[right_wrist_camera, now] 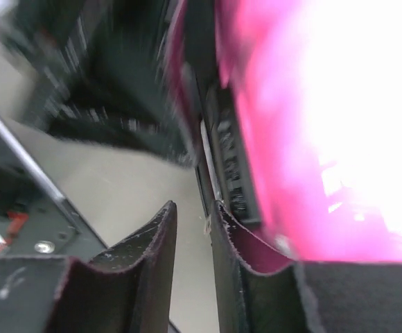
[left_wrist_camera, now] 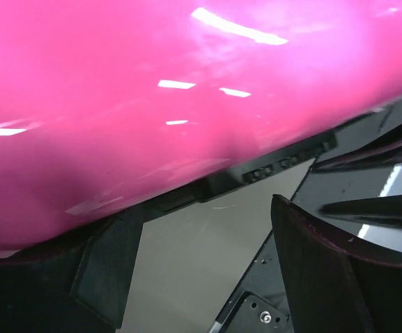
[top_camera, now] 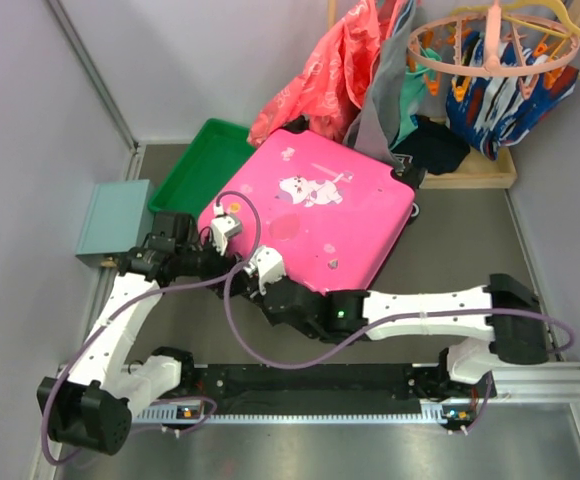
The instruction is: Open, take out, and arrange the luggage
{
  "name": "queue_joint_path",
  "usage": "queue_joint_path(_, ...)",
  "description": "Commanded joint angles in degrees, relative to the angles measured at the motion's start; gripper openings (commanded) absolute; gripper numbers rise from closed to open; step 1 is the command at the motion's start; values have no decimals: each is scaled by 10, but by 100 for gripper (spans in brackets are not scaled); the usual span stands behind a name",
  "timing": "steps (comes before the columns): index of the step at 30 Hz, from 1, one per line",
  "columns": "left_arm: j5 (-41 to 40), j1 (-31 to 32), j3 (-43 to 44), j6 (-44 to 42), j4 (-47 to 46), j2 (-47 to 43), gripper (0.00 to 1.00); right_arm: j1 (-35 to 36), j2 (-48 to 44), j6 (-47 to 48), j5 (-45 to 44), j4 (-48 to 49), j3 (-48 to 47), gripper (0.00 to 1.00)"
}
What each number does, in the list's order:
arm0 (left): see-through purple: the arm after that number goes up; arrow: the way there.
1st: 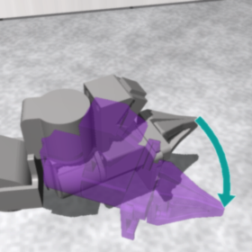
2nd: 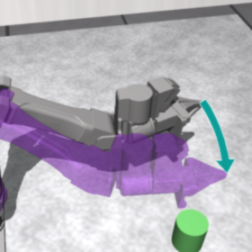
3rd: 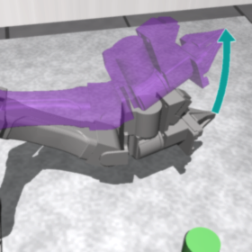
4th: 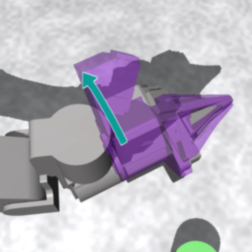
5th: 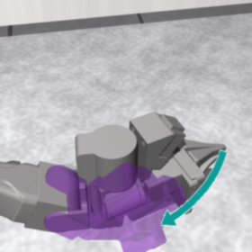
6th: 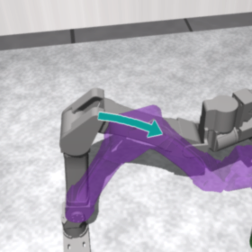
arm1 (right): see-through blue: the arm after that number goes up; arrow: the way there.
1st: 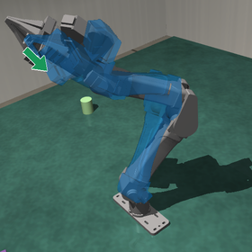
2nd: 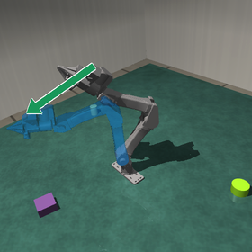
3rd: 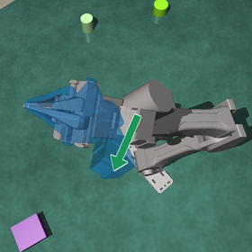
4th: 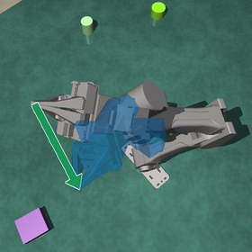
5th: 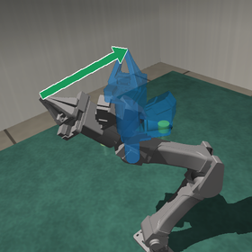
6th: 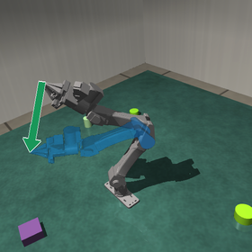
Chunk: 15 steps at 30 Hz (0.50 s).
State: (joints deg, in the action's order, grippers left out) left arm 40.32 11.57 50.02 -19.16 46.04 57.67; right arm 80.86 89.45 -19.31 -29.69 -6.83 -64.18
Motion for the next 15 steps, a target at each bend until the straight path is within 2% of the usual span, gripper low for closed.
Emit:
queue_joint_path(1,101,24,1,-74,-161,9,78,-5,-94,-6,2,10,-3,29)
queue_joint_path(4,101,24,0,-97,-129,8,76,-4,-123,0,3,-25,-3,31)
queue_joint_path(7,116,25,4,-167,-76,3,75,-13,-154,8,-27,-74,-16,33)
queue_joint_path(8,122,25,4,-197,-40,-1,76,-18,-159,6,-45,-91,-23,33)
queue_joint_path(10,115,34,1,-208,-23,-5,78,-34,-174,2,-62,-123,-36,33)
queue_joint_path(14,51,75,-54,-160,-80,-18,87,-73,-204,-2,-111,-146,-18,33)
queue_joint_path(15,13,108,-62,-149,-112,-16,88,-76,-212,1,-119,-143,-11,32)
